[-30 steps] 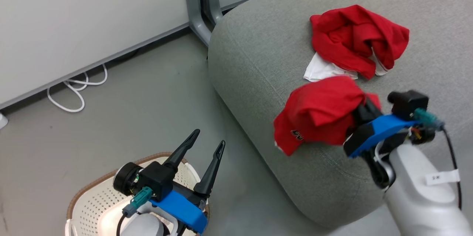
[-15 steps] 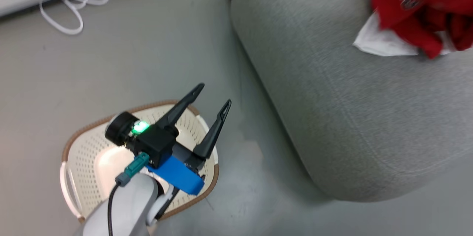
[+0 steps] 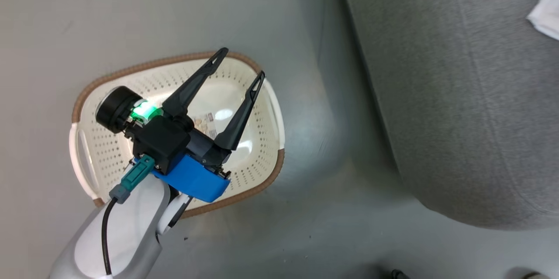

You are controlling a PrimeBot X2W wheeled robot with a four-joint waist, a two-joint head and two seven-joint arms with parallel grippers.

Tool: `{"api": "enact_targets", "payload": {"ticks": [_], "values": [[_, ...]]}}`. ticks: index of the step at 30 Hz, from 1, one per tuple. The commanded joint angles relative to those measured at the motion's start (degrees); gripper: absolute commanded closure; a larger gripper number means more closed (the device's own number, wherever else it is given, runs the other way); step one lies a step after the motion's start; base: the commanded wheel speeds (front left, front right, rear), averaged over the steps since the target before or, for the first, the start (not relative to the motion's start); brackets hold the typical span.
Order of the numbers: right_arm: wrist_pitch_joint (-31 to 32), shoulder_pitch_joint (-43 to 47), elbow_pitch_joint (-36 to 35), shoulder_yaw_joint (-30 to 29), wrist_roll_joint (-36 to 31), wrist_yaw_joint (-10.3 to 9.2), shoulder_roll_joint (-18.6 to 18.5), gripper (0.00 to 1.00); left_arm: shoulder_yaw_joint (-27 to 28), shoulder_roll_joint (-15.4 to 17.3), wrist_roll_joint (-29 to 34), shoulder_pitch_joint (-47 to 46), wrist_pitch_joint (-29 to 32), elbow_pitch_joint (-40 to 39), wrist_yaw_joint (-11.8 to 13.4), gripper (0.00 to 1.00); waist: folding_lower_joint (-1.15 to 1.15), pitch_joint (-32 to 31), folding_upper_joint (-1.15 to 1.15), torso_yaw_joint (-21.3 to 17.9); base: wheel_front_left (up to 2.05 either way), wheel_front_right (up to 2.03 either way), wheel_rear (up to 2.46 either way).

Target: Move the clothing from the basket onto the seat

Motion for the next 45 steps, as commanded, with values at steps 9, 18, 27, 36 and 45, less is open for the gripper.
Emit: {"api": "enact_targets", "payload": {"ticks": [9,18,27,36,45], "values": [[-4.3,2.3,7.8,-0.8,-1.9,0.01,1.6,1.0,0.8,0.4,0.9,-1.2,-0.2,-0.3,-0.1,0.0,-0.01,3.4,0.0,1.3,0.0,0.0,0.0],[-5.9,3.7,11.5,3.9,-3.5,0.01,0.0,0.0,-0.4,-1.4,-0.4,-0.2,-0.2,2.2,-0.1,0.0,-0.01,-1.1,0.0,1.7,0.0,0.0,0.0],[-6.1,11.5,9.5,10.3,-2.4,0.01,-0.6,0.0,1.5,-5.1,-2.2,4.7,-0.2,4.9,-0.1,0.0,-0.01,-12.6,0.0,3.6,0.0,0.0,0.0],[-3.4,25.1,-1.5,14.0,-2.4,0.01,3.6,0.0,5.8,-8.6,-4.4,15.0,-0.2,7.4,-0.1,0.0,-0.01,-26.1,0.0,5.7,0.0,0.0,0.0],[-1.0,41.3,-15.1,16.9,-2.2,0.01,11.4,0.0,9.8,-10.2,-5.5,22.6,-0.2,8.7,-0.1,0.0,-0.01,-35.9,0.0,10.1,0.0,0.0,0.0]]}}
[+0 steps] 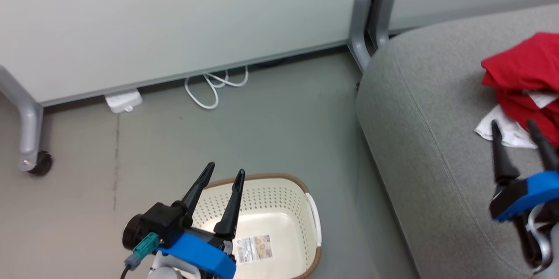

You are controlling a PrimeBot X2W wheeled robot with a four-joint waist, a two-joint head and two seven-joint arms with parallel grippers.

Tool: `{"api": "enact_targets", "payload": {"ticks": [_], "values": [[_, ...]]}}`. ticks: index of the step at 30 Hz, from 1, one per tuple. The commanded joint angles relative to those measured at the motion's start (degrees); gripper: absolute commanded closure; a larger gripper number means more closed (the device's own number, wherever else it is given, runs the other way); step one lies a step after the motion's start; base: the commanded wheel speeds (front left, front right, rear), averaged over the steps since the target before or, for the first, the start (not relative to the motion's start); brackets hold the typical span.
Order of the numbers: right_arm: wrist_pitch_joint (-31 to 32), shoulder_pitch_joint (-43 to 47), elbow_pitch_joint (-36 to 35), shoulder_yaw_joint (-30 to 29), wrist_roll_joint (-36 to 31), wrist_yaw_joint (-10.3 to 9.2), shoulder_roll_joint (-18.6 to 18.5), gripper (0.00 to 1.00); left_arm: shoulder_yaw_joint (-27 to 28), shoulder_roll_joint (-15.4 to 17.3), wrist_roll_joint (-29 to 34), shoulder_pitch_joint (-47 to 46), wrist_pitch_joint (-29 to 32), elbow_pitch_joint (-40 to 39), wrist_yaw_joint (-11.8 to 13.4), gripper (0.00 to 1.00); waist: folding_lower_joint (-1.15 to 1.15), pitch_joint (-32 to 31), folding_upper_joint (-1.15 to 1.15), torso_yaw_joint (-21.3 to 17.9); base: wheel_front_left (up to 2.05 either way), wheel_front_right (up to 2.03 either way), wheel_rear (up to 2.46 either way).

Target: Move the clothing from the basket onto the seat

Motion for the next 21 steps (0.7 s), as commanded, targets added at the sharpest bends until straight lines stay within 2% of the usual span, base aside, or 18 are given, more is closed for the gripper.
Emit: {"api": "enact_targets", "payload": {"ticks": [1,13,21], "values": [[0.2,2.6,-1.6,0.9,0.3,0.01,0.9,0.0,0.8,0.1,-0.1,1.3,-0.2,0.2,-0.1,0.0,0.02,-3.6,0.0,2.9,0.0,0.0,0.0],[-0.7,12.5,-10.5,5.2,-2.2,0.01,7.7,0.0,7.5,1.0,-0.5,4.4,-0.1,2.1,-0.1,0.0,0.02,-6.9,0.0,7.6,0.0,0.0,0.0],[-1.7,15.5,-11.3,7.1,-2.7,0.01,10.0,0.0,11.2,0.7,-0.9,5.6,-0.1,3.8,-0.1,0.0,0.02,-7.7,0.0,8.3,0.0,0.0,0.0]]}}
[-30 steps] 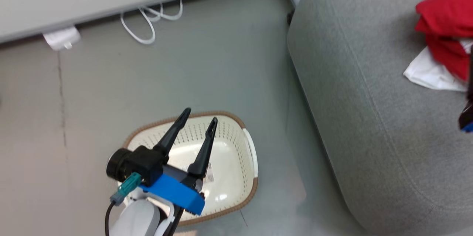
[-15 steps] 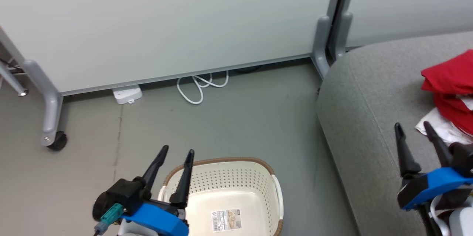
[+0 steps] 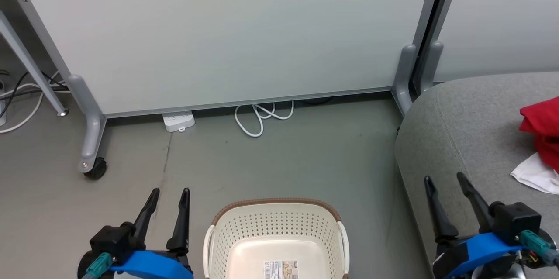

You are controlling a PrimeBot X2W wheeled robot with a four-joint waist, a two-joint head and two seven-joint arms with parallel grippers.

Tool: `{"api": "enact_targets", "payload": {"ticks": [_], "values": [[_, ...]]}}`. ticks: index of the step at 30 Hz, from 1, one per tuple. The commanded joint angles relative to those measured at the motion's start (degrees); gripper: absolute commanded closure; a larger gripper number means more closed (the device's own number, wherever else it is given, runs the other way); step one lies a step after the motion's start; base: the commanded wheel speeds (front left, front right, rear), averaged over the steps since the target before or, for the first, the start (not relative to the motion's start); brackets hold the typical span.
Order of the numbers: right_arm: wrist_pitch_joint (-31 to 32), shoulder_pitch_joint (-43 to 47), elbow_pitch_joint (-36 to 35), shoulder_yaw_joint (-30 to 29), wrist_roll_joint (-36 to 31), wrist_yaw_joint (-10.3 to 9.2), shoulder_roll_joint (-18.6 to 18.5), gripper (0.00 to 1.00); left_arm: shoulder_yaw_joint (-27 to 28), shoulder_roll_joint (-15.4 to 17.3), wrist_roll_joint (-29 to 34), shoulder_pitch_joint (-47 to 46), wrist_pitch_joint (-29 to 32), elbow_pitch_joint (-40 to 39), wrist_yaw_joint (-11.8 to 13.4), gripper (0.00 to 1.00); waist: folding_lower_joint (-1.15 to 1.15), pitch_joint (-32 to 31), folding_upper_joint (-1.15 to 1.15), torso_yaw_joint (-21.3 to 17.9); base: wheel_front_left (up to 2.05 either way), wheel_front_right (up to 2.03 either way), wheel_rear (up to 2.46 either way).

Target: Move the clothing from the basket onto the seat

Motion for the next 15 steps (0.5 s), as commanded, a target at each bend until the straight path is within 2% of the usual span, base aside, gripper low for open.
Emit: {"api": "enact_targets", "payload": {"ticks": [1,15], "values": [[-0.2,1.1,-0.1,0.2,-0.3,0.01,0.2,0.0,0.5,0.0,-0.3,0.4,-0.1,0.3,-0.1,0.0,0.01,-0.1,0.0,-0.1,0.0,0.0,0.0],[-0.1,2.1,0.1,1.1,-1.0,0.01,0.9,0.0,2.3,-0.6,-0.1,2.1,-0.1,2.4,-0.1,0.0,0.01,-1.0,0.0,-0.7,0.0,0.0,0.0]]}}
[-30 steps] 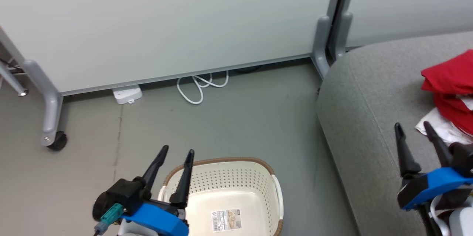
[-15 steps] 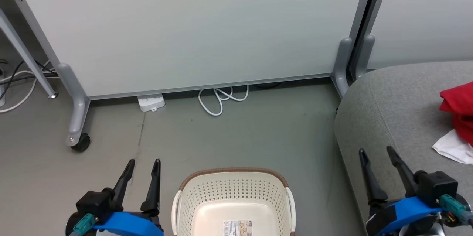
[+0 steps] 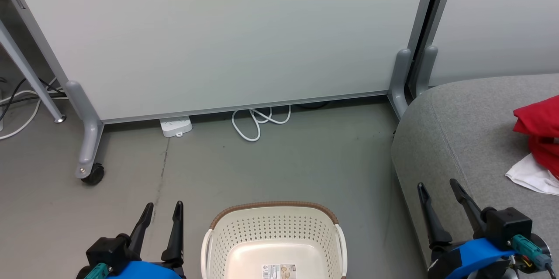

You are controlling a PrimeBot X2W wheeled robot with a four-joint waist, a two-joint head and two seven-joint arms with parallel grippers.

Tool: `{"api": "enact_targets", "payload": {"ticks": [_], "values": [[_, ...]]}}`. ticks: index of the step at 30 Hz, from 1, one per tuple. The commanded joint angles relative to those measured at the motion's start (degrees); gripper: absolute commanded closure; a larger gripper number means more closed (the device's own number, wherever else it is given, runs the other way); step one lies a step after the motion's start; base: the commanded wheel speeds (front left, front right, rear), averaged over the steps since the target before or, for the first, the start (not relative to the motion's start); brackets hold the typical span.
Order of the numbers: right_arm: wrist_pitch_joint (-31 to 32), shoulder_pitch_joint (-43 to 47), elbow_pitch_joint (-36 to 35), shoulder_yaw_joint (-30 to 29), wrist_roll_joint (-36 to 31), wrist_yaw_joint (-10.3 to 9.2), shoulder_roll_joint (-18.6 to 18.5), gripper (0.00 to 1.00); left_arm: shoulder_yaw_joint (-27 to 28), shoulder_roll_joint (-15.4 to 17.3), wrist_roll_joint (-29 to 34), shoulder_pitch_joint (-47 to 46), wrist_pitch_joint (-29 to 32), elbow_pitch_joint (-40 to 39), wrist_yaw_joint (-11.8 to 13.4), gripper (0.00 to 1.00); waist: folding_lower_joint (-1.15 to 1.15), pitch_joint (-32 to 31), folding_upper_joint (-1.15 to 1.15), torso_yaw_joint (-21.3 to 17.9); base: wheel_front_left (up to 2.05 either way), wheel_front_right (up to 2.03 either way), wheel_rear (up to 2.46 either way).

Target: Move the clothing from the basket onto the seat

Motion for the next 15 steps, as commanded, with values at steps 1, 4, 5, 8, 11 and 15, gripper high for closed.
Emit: {"api": "enact_targets", "payload": {"ticks": [1,4,5,8,11,15], "values": [[-0.1,1.0,-0.1,-0.2,-0.1,0.01,0.2,0.0,0.0,-0.1,0.2,0.2,-0.1,0.1,-0.1,0.0,0.0,0.0,0.0,0.0,0.0,0.0,0.0],[0.0,1.1,-0.1,-0.3,-0.1,0.01,0.3,0.0,0.0,-0.1,0.1,0.3,-0.1,0.1,-0.1,0.0,0.0,0.0,0.0,0.1,0.0,0.0,0.0],[0.0,1.2,-0.1,-0.3,-0.1,0.01,0.3,0.0,0.0,-0.1,0.1,0.2,-0.1,0.2,-0.1,0.0,0.0,-0.1,0.0,0.1,0.0,0.0,0.0],[-0.1,1.1,0.1,-0.2,0.0,0.01,0.3,0.0,-0.2,-0.2,0.0,0.3,-0.1,0.3,-0.1,0.0,0.0,0.0,0.0,0.1,0.0,0.0,0.0],[0.0,0.4,0.6,-0.1,0.0,0.0,0.1,1.0,-0.6,-0.3,-0.3,0.3,0.0,0.7,0.0,1.0,0.0,0.0,0.0,0.1,0.0,0.0,0.0],[0.2,1.1,2.8,-0.1,0.4,0.0,0.2,1.0,-0.7,-1.1,-0.6,1.8,0.4,2.3,0.0,1.0,0.01,0.0,0.0,0.1,0.0,0.0,0.0]]}}
